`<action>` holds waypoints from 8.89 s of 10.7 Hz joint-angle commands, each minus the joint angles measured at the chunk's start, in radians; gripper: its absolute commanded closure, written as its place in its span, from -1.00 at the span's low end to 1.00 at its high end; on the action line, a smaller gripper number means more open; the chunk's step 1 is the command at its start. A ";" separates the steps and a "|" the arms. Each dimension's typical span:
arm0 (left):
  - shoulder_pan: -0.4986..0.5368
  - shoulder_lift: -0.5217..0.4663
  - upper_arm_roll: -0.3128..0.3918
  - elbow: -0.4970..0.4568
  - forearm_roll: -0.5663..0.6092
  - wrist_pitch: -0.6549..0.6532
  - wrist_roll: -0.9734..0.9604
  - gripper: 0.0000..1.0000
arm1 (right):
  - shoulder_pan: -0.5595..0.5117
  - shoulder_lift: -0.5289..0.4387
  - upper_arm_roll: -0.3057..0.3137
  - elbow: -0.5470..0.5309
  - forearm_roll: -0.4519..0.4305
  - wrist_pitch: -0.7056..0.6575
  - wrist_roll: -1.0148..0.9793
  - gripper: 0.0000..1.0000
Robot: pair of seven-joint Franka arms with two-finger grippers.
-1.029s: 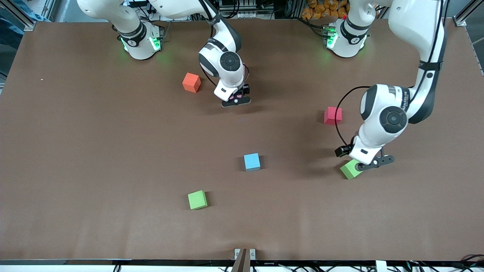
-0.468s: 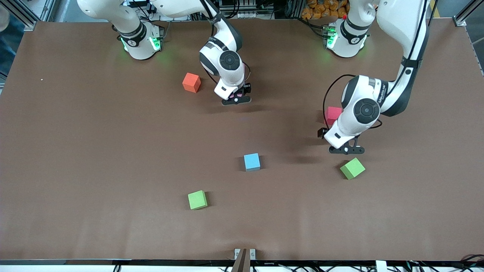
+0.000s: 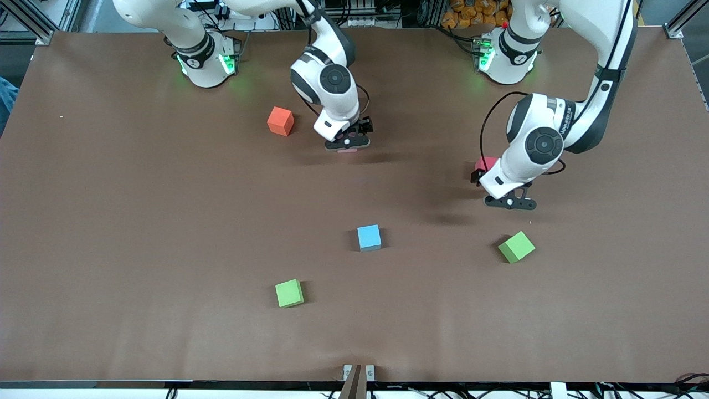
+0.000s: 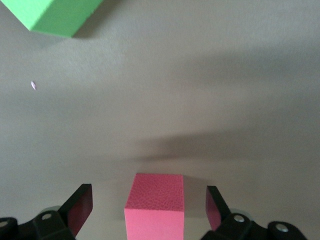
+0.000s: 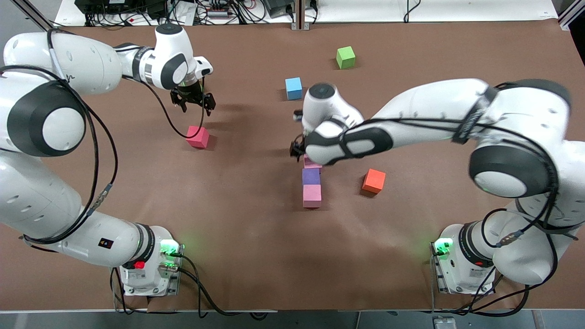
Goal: Arrange blocks into number 1
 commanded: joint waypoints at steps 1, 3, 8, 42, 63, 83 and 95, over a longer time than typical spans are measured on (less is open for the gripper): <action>0.005 -0.037 -0.007 -0.058 -0.015 0.007 0.026 -1.00 | -0.156 -0.120 0.005 -0.017 0.015 -0.100 -0.091 -1.00; 0.006 -0.037 -0.009 -0.083 -0.016 0.015 0.026 -1.00 | -0.282 -0.142 0.005 0.032 0.012 -0.205 -0.188 -1.00; 0.008 -0.027 -0.009 -0.141 -0.018 0.072 0.024 -1.00 | -0.469 -0.115 0.005 0.159 -0.073 -0.263 -0.288 -1.00; -0.637 0.409 -0.001 0.532 -0.286 0.018 -0.649 1.00 | -0.552 0.608 0.006 0.793 -0.122 0.275 -0.800 -0.67; -0.402 0.132 0.154 0.554 -0.216 -0.175 -0.595 -1.00 | -0.362 0.231 0.016 0.405 -0.117 -0.109 -0.215 1.00; -0.002 -0.148 0.215 0.558 -0.122 -0.531 -0.007 -1.00 | -0.040 0.128 -0.087 0.047 -0.464 0.336 0.338 1.00; 0.038 -0.217 0.206 0.592 -0.027 -0.594 -0.008 -1.00 | 0.011 0.116 -0.080 0.020 -0.456 0.329 0.403 1.00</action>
